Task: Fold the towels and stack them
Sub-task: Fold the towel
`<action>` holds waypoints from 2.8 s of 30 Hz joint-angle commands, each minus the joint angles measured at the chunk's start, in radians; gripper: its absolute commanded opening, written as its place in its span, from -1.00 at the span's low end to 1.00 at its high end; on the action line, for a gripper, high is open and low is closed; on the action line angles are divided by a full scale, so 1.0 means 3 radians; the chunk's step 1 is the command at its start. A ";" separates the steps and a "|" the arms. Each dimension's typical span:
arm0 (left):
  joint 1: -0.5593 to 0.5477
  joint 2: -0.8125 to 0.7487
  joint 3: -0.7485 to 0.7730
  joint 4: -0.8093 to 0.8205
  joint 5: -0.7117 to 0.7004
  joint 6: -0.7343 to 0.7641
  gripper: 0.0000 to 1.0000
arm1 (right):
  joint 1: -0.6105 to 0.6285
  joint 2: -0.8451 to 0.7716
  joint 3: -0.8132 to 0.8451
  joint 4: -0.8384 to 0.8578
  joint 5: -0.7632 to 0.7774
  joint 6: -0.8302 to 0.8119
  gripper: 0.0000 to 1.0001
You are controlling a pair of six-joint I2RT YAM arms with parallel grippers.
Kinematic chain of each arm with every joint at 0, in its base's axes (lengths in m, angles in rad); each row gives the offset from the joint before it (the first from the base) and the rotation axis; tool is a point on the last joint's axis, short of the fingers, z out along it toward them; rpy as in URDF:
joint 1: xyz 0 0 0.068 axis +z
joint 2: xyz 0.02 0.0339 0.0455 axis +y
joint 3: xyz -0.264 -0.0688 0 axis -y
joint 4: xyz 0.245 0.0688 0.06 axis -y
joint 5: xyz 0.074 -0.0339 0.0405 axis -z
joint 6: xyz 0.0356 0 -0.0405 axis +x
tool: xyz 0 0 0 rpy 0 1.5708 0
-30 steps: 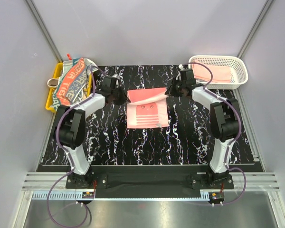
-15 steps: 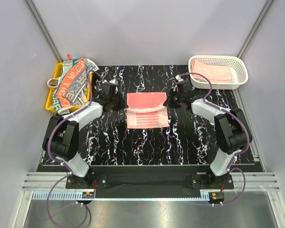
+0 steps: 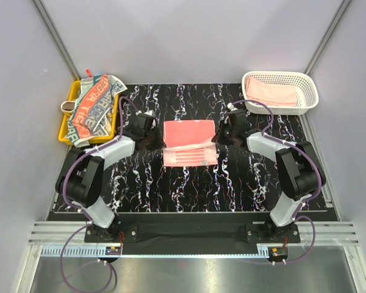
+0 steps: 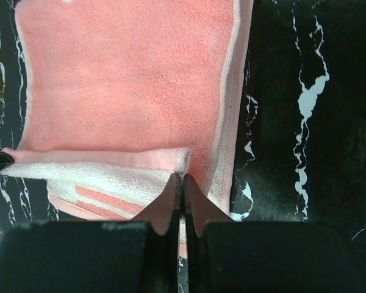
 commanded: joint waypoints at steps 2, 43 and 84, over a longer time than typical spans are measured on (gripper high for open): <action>-0.0032 -0.0130 -0.0061 0.0155 -0.0110 0.0040 -1.00 | 0.0011 -0.0206 -0.0095 0.0202 0.0003 0.0038 -0.99; -0.0252 -0.0519 -0.0272 0.0048 -0.0304 0.0137 -0.14 | 0.0047 -0.0733 -0.0499 0.0075 0.0064 0.0217 -0.28; -0.0446 -0.0207 -0.0169 0.0078 -0.0258 0.0132 -0.22 | 0.0297 -0.0795 -0.0684 -0.0258 0.0349 0.0268 -0.31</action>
